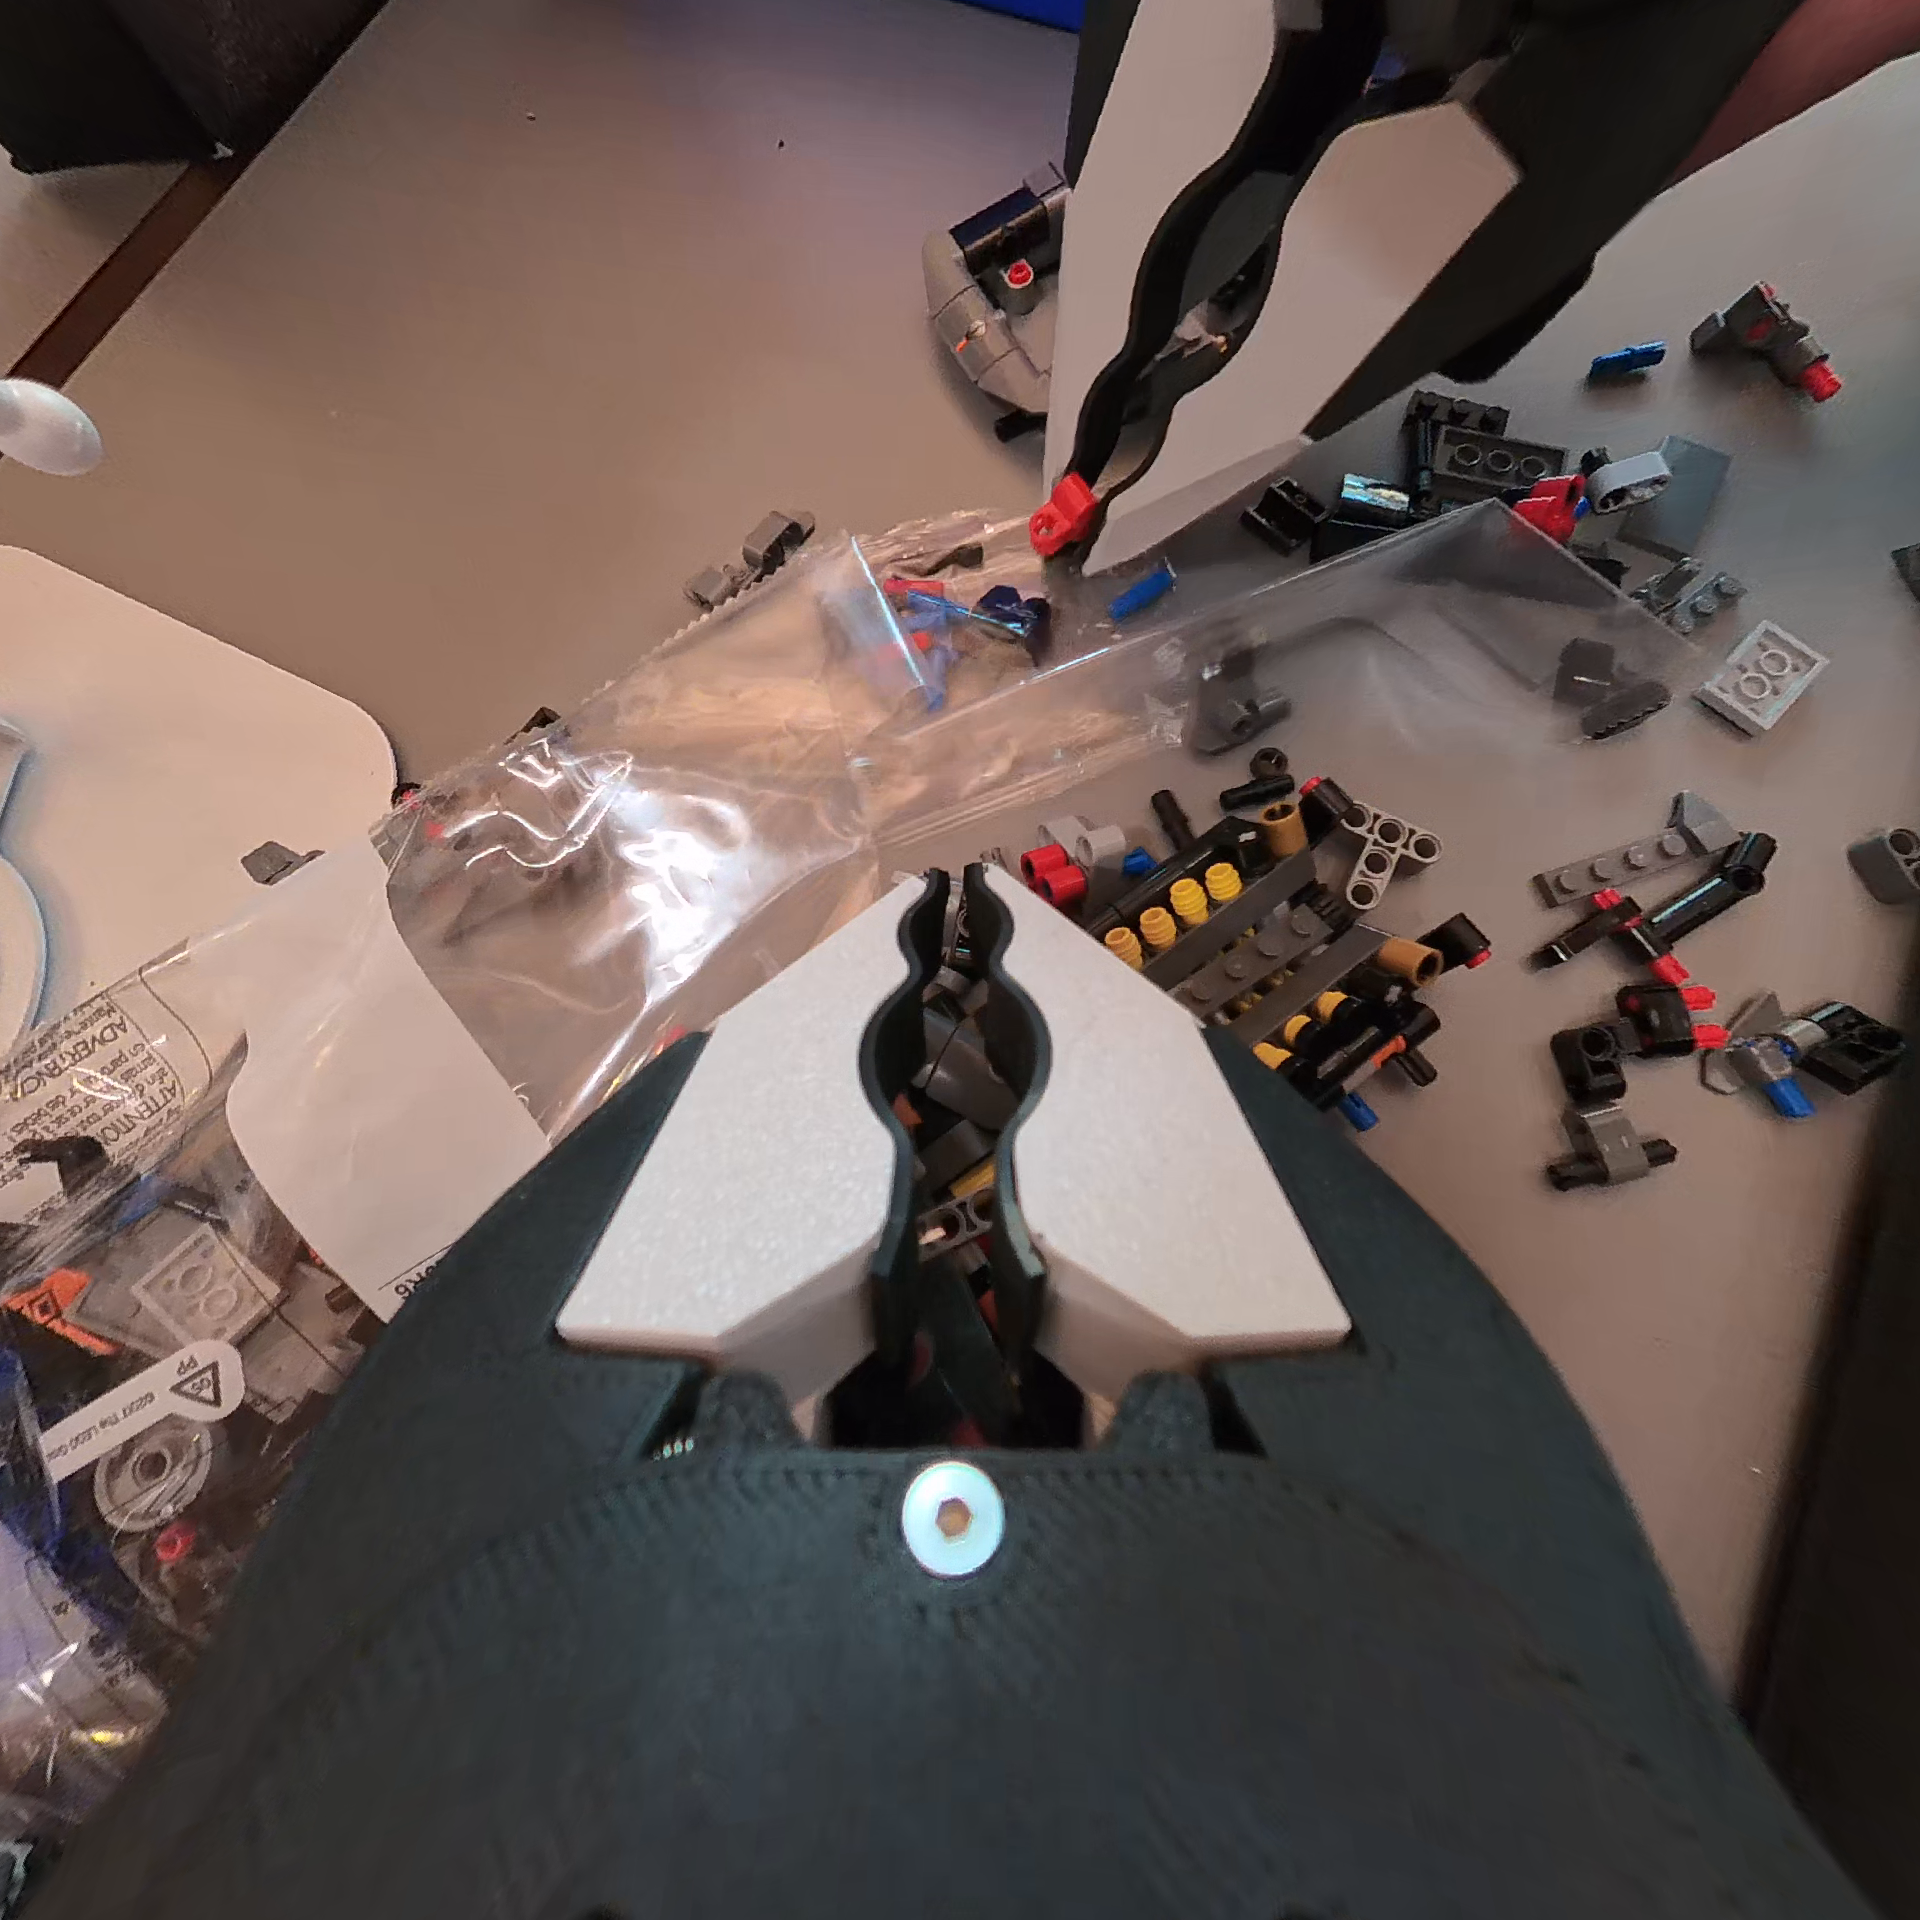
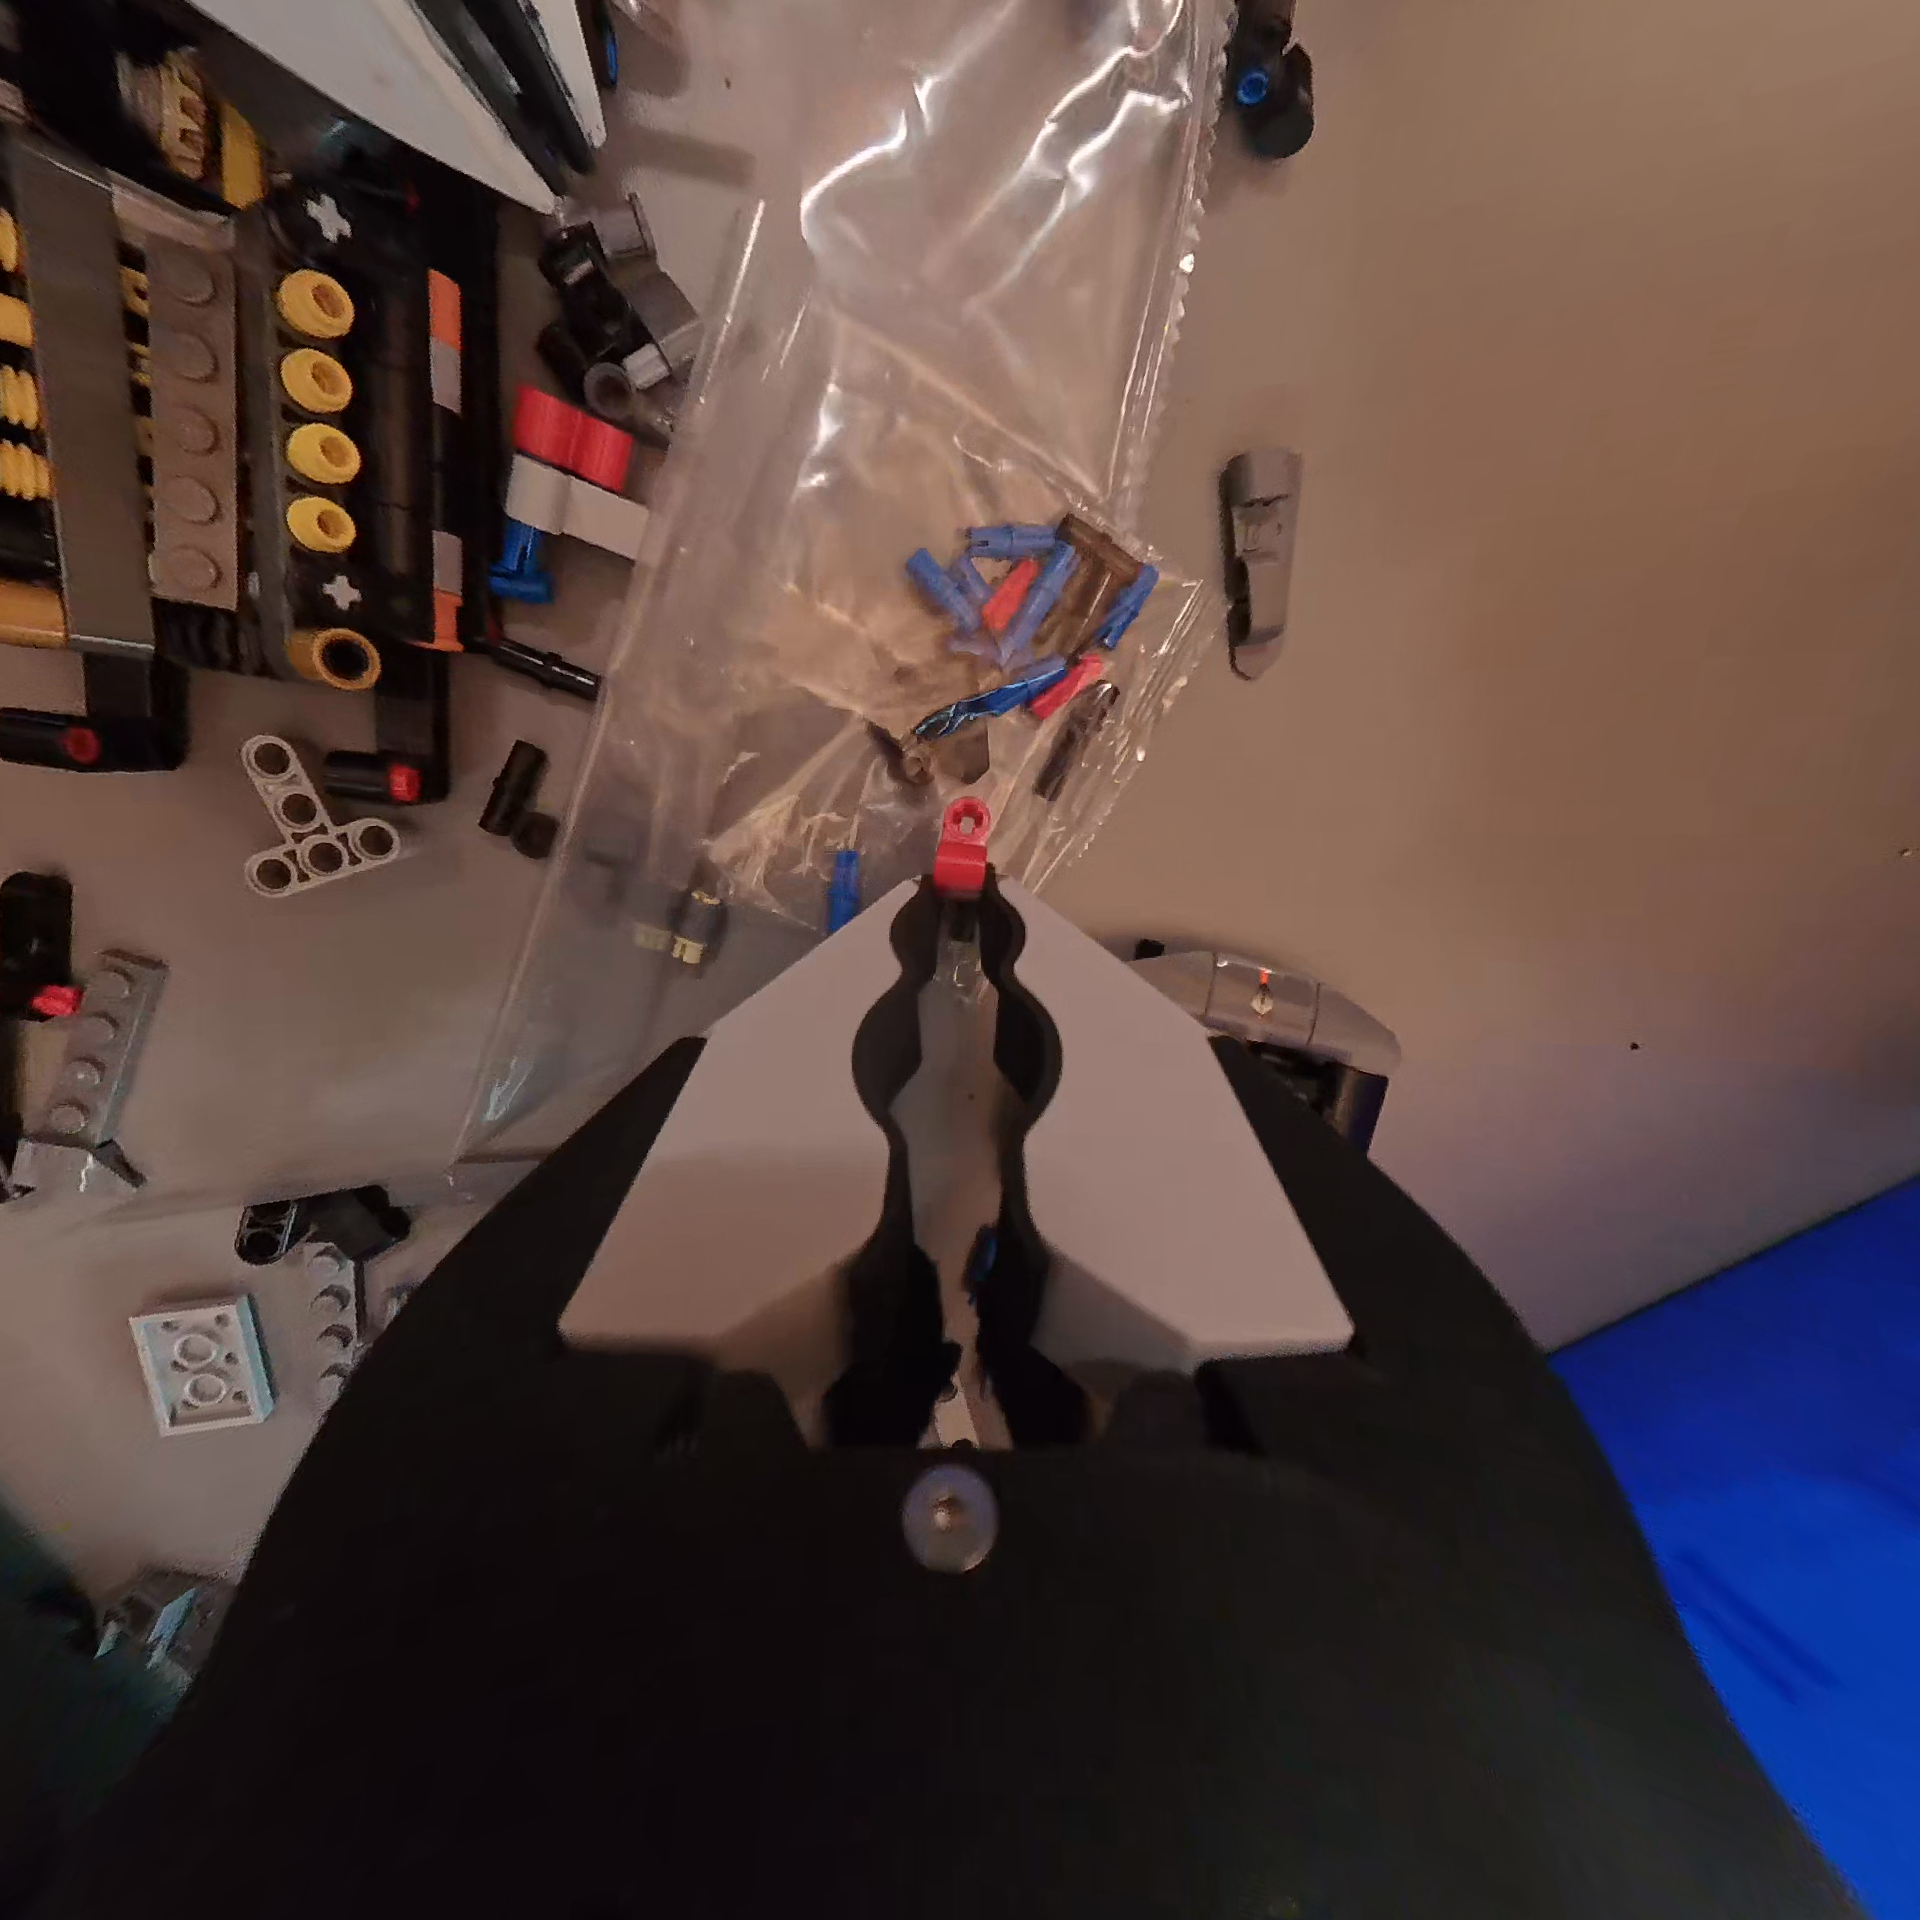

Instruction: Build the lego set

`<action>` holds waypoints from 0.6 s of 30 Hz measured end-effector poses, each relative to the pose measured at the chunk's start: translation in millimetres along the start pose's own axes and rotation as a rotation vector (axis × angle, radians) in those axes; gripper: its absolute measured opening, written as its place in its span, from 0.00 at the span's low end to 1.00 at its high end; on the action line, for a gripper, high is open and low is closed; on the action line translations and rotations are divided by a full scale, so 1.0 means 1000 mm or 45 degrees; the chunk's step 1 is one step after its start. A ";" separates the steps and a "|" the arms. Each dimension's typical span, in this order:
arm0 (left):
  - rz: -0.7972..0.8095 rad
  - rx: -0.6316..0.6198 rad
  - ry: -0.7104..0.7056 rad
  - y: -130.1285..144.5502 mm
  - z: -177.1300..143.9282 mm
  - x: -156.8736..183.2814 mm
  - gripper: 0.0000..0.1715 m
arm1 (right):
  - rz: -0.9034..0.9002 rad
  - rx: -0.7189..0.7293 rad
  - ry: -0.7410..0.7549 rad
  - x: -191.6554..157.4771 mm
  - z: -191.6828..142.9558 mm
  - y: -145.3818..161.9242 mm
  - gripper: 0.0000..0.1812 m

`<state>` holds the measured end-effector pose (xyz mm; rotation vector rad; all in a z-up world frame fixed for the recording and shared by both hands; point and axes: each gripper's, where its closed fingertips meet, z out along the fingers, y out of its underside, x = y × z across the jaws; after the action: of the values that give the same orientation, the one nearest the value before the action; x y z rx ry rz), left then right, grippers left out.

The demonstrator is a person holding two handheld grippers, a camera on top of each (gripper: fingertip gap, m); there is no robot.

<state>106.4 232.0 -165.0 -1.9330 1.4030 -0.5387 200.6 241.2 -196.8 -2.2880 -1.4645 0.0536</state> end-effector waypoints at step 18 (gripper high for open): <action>0.005 -0.007 0.000 0.000 0.000 0.000 0.01 | 0.035 -0.043 0.046 0.009 0.000 0.007 0.02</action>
<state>106.2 231.8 -165.4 -1.9340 1.4089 -0.5335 210.8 246.3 -198.3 -2.3237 -1.4263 -0.0049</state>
